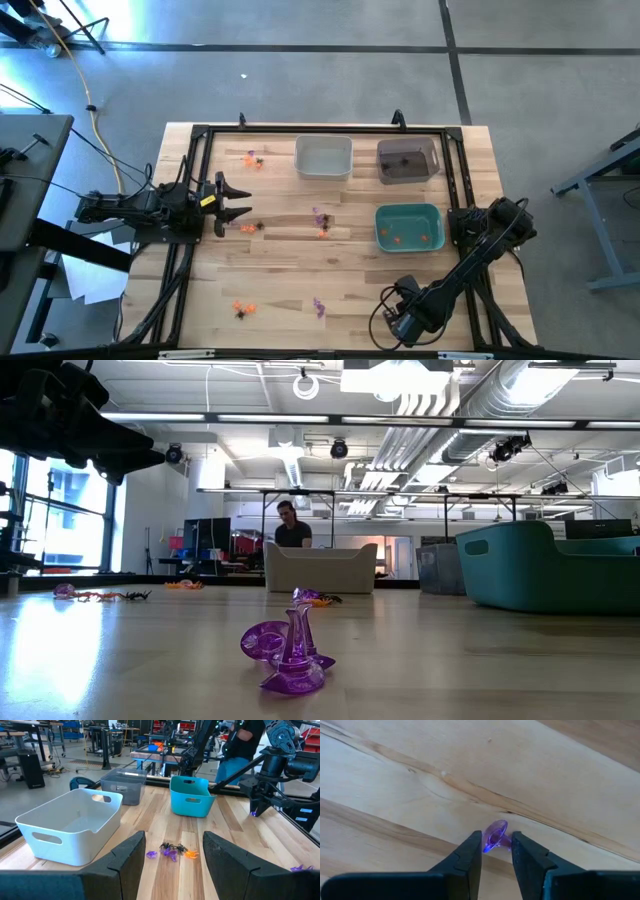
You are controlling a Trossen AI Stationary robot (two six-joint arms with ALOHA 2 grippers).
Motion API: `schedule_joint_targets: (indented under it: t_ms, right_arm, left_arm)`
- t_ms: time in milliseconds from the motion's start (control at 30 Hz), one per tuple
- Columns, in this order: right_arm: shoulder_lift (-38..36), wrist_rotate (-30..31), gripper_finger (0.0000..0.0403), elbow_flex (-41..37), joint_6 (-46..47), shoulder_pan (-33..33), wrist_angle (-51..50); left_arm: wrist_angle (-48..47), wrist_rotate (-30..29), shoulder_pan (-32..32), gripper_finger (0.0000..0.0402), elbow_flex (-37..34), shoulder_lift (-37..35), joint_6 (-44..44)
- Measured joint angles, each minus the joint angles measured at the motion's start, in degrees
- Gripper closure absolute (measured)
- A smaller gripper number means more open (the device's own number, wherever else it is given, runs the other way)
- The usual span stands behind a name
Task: Sort Halloween decoration
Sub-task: Put the purple witch hat toy into the white bin
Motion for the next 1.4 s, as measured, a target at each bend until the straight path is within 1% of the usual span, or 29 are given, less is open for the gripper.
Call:
schedule_joint_targets:
  t_ms: [567, 1067, 1400]
  right_arm:
    - [-5.0, -0.4, 0.031, -0.2, 0.0, -0.3, -2.2]
    - [-5.0, -0.2, 0.0309, -0.1, 0.2, -0.3, -0.8]
    - [-1.3, -2.3, 0.0309, -0.1, 0.0, -0.3, 0.5]
  left_arm:
    - [0.0, 0.0, 0.0, 0.0216, 0.0, 0.0, 0.0]
    - [0.0, 0.0, 0.0, 0.0216, 0.0, 0.0, 0.0]
    - [0.0, 0.0, 0.0, 0.0216, 0.0, 0.0, 0.0]
